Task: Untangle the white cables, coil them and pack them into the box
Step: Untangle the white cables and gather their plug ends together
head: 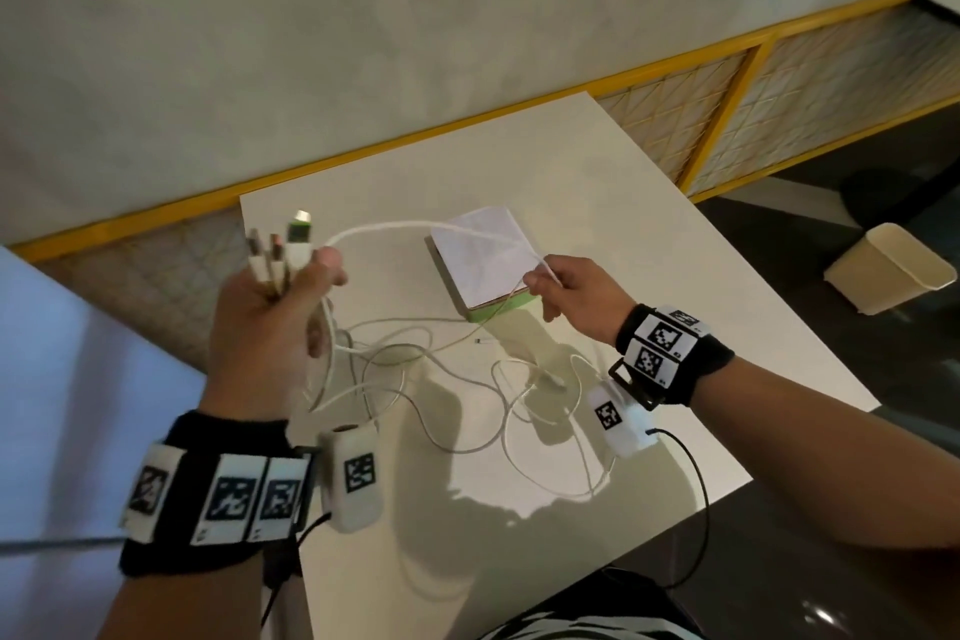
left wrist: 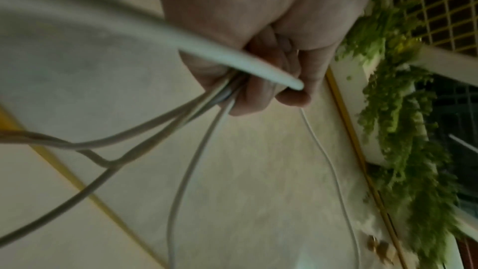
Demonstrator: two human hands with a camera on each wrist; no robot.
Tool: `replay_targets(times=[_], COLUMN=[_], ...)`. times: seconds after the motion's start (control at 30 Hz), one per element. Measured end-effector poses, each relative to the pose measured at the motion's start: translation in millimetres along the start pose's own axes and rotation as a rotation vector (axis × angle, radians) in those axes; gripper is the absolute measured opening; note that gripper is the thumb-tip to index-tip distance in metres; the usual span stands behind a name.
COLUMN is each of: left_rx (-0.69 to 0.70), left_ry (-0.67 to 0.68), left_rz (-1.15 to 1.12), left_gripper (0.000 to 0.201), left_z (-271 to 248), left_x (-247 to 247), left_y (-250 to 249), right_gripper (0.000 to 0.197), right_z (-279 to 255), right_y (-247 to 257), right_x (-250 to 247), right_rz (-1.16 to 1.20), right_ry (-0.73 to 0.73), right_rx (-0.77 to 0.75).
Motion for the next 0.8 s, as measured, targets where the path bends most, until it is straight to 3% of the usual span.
replay_targets(times=[0.07, 0.27, 0.4, 0.5, 0.6, 0.73, 0.8], left_rx=[-0.069, -0.016, -0.098, -0.179, -0.251, -0.305, -0.313], left_ry=[-0.061, -0.08, 0.026, 0.0, -0.112, -0.225, -0.237], left_rz=[-0.097, 0.109, 0.258, 0.295, -0.015, -0.453, -0.534], left_gripper=[0.027, 0.023, 0.038, 0.045, 0.025, 0.036, 0.026], left_z=[4.0, 3.2, -10.0, -21.3, -23.8, -16.4, -15.7], left_x=[-14.6, -26.0, -7.1, -4.6, -20.6, -47.6, -56.5], left_y=[3.1, 15.7, 48.9, 71.5, 75.8, 60.6, 56.2], right_gripper=[0.03, 0.04, 0.038, 0.035, 0.04, 0.013, 0.011], right_z=[-1.7, -20.2, -41.8, -65.5, -84.9, -96.2, -95.9], right_y=[-14.6, -67.4, -113.3, -163.2, -196.1, -214.9, -216.6], right_x=[-6.8, -16.1, -10.6, 5.6, 9.8, 1.1, -3.3], right_rz=[-0.023, -0.078, -0.421, -0.632, -0.742, -0.858, -0.86], right_ry=[-0.022, -0.026, 0.063, 0.194, 0.298, 0.386, 0.388], right_rx=[0.035, 0.244, 0.215, 0.276, 0.35, 0.337, 0.346])
Point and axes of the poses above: each hand's wrist, its own z-axis towards the middle knuckle, its own x-axis out of the palm, y = z × x, the point moved 8 cm from there along z, towards the middle knuckle, and after that the axes turned 4 degrees about -y, right-handed, at the moved point
